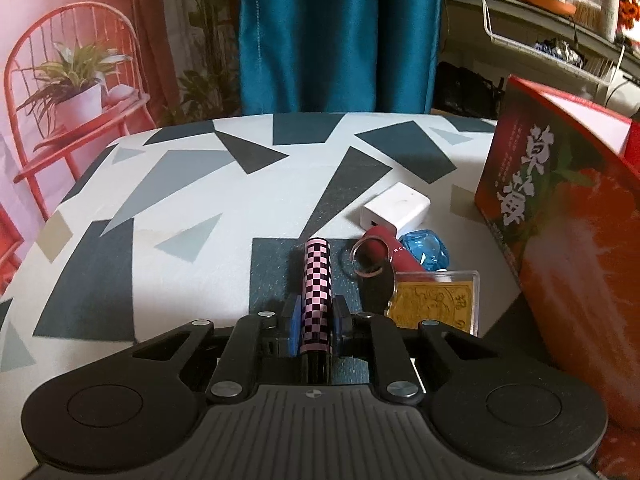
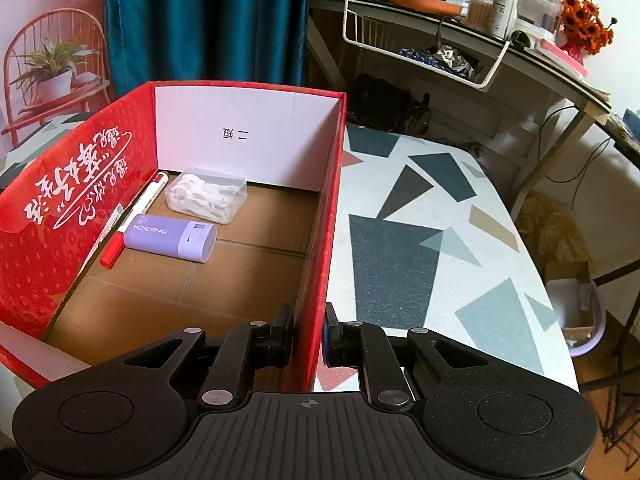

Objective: Organize rigid objects
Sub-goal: 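Close the left gripper on the pink checkered pen and lift it, then carry the checkered pen into the red box and open the left gripper, then move the left gripper back down to the black key on its ring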

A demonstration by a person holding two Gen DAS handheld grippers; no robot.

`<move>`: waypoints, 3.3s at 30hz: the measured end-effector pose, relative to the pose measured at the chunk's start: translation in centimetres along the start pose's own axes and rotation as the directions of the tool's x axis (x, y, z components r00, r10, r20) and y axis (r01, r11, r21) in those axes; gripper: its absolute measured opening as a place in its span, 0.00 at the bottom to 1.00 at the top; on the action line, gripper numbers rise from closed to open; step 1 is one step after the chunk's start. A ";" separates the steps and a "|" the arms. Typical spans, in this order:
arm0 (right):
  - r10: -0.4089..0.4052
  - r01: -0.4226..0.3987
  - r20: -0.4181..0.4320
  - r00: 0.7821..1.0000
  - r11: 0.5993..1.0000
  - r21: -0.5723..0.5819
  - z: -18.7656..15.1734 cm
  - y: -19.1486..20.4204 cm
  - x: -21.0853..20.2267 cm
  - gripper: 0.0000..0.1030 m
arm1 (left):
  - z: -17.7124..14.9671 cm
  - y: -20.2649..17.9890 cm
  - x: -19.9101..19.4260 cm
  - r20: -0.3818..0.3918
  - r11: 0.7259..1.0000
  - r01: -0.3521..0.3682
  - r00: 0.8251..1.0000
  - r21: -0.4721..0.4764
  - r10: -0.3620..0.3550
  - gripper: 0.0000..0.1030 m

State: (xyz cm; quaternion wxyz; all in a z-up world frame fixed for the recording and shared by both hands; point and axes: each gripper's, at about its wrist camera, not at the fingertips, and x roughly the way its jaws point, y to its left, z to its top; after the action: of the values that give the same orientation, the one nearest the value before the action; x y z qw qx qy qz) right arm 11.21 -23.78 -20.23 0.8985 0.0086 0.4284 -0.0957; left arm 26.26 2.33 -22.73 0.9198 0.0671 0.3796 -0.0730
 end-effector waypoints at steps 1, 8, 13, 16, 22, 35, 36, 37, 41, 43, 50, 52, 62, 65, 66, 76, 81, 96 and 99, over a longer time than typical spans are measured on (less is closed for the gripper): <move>0.000 0.000 0.002 1.000 1.000 0.003 0.0 0.0 0.0 0.13 | 0.0 0.1 -0.3 0.004 1.000 0.005 1.000 -0.006 -0.005 0.16; 0.001 -0.001 0.005 1.000 1.000 0.009 0.0 -0.1 -0.1 0.13 | 0.8 0.4 -2.5 0.045 0.999 0.038 0.998 -0.024 -0.037 0.16; 0.003 -0.003 0.008 1.000 1.000 0.013 0.0 -0.2 -0.1 0.13 | 2.0 -0.5 -4.3 0.092 0.997 0.081 0.993 -0.003 -0.080 0.16; 0.003 -0.003 0.008 1.000 1.000 0.013 0.0 -0.2 -0.1 0.13 | 2.9 -1.6 -5.4 0.135 0.991 0.131 0.982 0.000 -0.130 0.16; -0.002 0.002 0.006 1.000 1.000 0.013 0.0 -0.2 -0.2 0.13 | 4.8 -5.6 -7.3 0.208 0.968 0.219 0.948 0.119 -0.240 0.16; 0.001 -0.001 0.009 1.000 1.000 0.005 0.0 -0.1 -0.2 0.13 | 6.4 -14.0 -6.6 0.223 0.908 0.264 0.912 0.324 -0.345 0.17; 0.001 -0.002 0.009 1.000 1.000 0.004 0.0 -0.1 -0.2 0.13 | 6.6 -14.4 -6.1 0.217 0.906 0.267 0.912 0.328 -0.347 0.17; 0.002 -0.002 0.009 1.000 1.000 0.004 0.0 -0.1 -0.2 0.13 | 6.8 -14.8 -5.8 0.210 0.904 0.268 0.914 0.334 -0.348 0.17; 0.004 -0.004 0.008 1.000 1.000 0.002 0.0 -0.1 -0.2 0.13 | 7.5 -15.9 -4.3 0.175 0.898 0.254 0.927 0.360 -0.332 0.17; 0.008 -0.008 0.007 1.000 1.000 0.000 0.0 -0.1 -0.2 0.14 | 7.7 -15.8 -3.4 0.152 0.900 0.254 0.934 0.355 -0.324 0.17; 0.012 -0.012 0.007 1.000 1.000 -0.004 0.1 -0.1 -0.1 0.15 | 7.8 -15.8 -2.1 0.107 0.899 0.261 0.943 0.351 -0.315 0.17; 0.012 -0.012 0.007 1.000 1.000 -0.004 0.1 -0.1 -0.1 0.15 | 7.7 -15.8 -1.8 0.095 0.895 0.274 0.941 0.353 -0.326 0.17; 0.014 -0.014 0.006 1.000 1.000 -0.001 0.1 0.0 -0.1 0.15 | 8.0 -13.8 -2.8 0.125 0.902 0.306 0.926 0.305 -0.356 0.26; 0.013 -0.013 0.005 1.000 1.000 -0.003 0.1 0.0 -0.1 0.15 | 8.4 -12.1 -3.7 0.158 0.912 0.317 0.918 0.259 -0.364 0.37; 0.014 -0.014 0.005 1.000 1.000 -0.003 0.1 0.0 -0.1 0.15 | 8.5 -11.5 -4.0 0.171 0.918 0.312 0.918 0.243 -0.357 0.39; 0.016 -0.016 0.007 1.000 1.000 0.004 0.1 -0.1 -0.1 0.15 | 6.6 -6.7 -4.3 0.167 0.963 0.243 0.951 0.117 -0.260 0.40; 0.017 -0.017 0.007 1.000 1.000 0.005 0.1 -0.1 0.0 0.15 | 4.5 -4.5 -3.8 0.134 0.977 0.195 0.970 0.086 -0.205 0.40; 0.018 -0.018 0.007 1.000 1.000 0.005 0.1 -0.1 -0.1 0.16 | 0.9 -1.9 -1.7 0.052 0.972 0.233 0.971 0.006 -0.233 0.62; 0.018 -0.018 0.006 1.000 1.000 0.003 0.1 -0.1 -0.1 0.16 | 0.6 -2.3 -1.5 0.047 0.968 0.252 0.966 0.010 -0.252 0.61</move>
State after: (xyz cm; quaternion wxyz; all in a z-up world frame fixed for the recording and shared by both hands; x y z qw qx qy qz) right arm 11.26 -23.84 -20.11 0.9007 0.0136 0.4252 -0.0885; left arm 25.22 0.11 -21.40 0.9118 0.0182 0.3627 -0.1917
